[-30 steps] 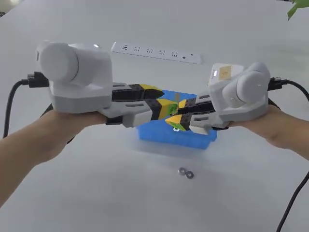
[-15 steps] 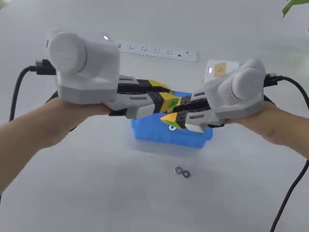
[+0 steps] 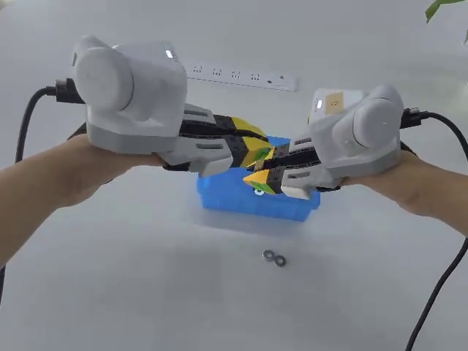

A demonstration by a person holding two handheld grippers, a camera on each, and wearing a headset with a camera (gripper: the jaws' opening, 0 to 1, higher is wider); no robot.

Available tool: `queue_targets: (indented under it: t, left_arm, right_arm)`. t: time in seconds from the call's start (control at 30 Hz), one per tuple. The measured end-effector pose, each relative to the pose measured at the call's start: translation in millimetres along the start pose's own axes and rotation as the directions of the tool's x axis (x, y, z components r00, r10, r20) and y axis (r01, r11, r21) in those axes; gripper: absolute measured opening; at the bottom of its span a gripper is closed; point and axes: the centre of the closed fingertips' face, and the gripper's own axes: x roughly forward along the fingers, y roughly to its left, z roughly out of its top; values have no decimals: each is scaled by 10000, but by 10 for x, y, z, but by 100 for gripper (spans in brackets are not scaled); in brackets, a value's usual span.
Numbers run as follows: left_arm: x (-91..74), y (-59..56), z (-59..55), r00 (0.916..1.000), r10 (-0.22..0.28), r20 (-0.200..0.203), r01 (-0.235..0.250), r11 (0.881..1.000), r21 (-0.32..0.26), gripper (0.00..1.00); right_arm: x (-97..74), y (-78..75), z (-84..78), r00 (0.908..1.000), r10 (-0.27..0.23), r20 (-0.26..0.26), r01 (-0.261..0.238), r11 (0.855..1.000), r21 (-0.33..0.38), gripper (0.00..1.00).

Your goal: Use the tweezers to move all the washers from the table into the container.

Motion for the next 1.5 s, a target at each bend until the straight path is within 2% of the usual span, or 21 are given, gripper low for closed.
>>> queue_targets:
  t: [0.1,0.2,0.6,0.73,0.83,0.97,1.1,1.27,1.5]
  left_arm:
    - [-17,15,-11,9999,15,-161,-10,9994,341,6]
    - [-30,22,-27,9996,-19,-282,31,9991,427,5]
    - [-14,15,38,9994,-83,-343,111,9965,833,4]
    - [-16,6,83,9996,-75,-282,101,9958,909,4]
    - [-26,-6,93,9994,-108,-323,139,9951,977,4]
    - [-53,-34,115,9991,-219,-363,256,9941,1051,4]
    - [-81,-23,111,9989,-162,-430,205,9947,1003,4]
    - [-129,-73,192,9993,-262,-265,286,9949,965,4]
    - [-194,-145,183,9984,-379,-430,420,9941,1000,4]
  right_arm:
    - [0,9,-1,10000,88,16,-88,10000,45,11]
    - [3,14,-7,9999,117,17,-117,9999,108,11]
    - [-23,-13,40,9999,-85,77,83,9998,184,13]
    - [-36,0,40,9999,-87,129,82,9992,395,23]
    - [-53,28,29,9999,-67,152,61,9990,435,24]
    - [-92,32,4,9999,-95,128,88,9985,532,31]
    - [-194,53,-3,9995,-180,259,156,9959,886,34]
    - [-382,65,-74,9965,-710,443,643,9883,1380,40]
    - [-679,154,-116,9886,-1206,897,1031,9784,1792,53]
